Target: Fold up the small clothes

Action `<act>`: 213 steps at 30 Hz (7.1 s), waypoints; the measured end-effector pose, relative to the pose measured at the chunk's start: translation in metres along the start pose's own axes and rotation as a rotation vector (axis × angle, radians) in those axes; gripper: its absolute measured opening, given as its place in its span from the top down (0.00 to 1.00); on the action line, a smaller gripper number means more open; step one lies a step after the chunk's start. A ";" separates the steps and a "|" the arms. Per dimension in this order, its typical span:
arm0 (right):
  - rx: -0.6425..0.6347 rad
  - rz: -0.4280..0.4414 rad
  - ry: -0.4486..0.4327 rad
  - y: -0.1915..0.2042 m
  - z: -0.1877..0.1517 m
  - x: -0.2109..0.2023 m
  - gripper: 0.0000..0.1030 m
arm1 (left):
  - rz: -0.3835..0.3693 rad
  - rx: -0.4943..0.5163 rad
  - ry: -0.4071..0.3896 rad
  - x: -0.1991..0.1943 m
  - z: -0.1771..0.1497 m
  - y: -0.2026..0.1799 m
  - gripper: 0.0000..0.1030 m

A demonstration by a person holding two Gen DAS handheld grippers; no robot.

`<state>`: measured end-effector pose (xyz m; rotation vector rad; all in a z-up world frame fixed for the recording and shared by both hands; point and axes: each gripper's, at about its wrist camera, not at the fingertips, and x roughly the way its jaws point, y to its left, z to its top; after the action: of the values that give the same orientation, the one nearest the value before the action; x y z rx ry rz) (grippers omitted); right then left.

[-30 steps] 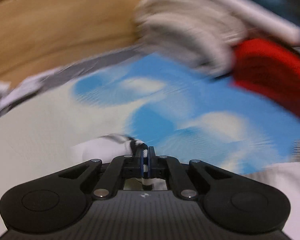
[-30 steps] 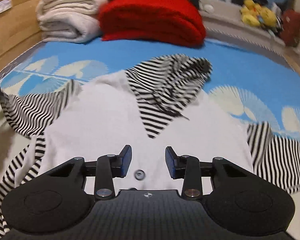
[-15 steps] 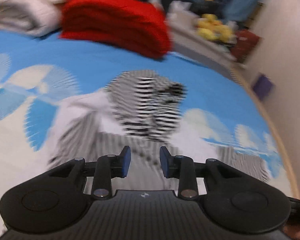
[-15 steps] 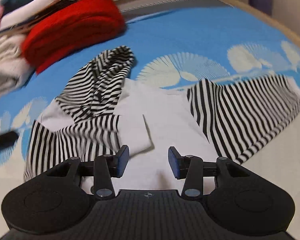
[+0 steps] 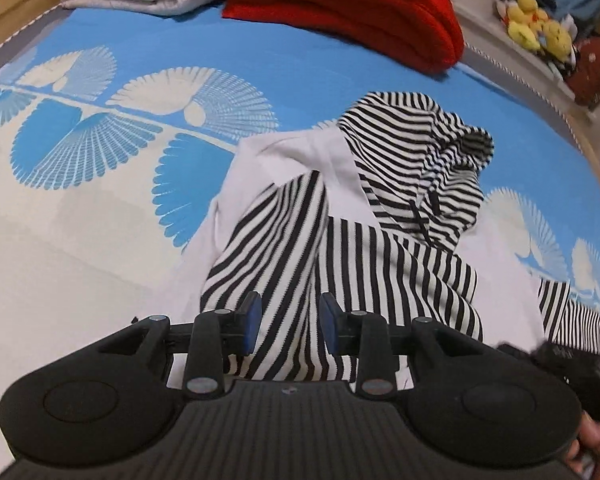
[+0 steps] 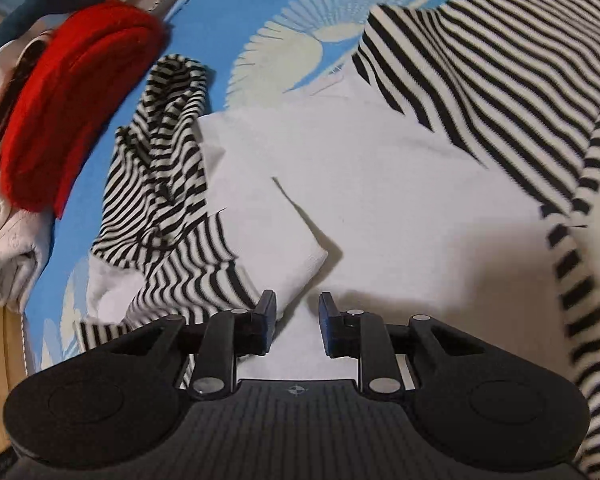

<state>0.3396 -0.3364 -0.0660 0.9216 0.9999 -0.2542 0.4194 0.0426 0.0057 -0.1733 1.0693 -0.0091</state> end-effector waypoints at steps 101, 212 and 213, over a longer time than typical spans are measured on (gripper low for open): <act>-0.610 -0.164 -0.679 0.014 0.075 -0.111 0.96 | 0.052 0.234 0.038 0.043 -0.017 -0.035 0.60; -0.557 -0.312 -0.012 0.048 -0.006 -0.009 0.43 | 0.116 -0.106 0.113 0.058 -0.006 -0.005 0.35; -0.584 -0.316 -0.036 0.051 -0.007 -0.012 0.43 | 0.122 -0.101 0.109 0.058 -0.006 -0.007 0.33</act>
<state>0.3579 -0.3019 -0.0300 0.2268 1.1029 -0.2234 0.4429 0.0295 -0.0469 -0.1999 1.1886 0.1467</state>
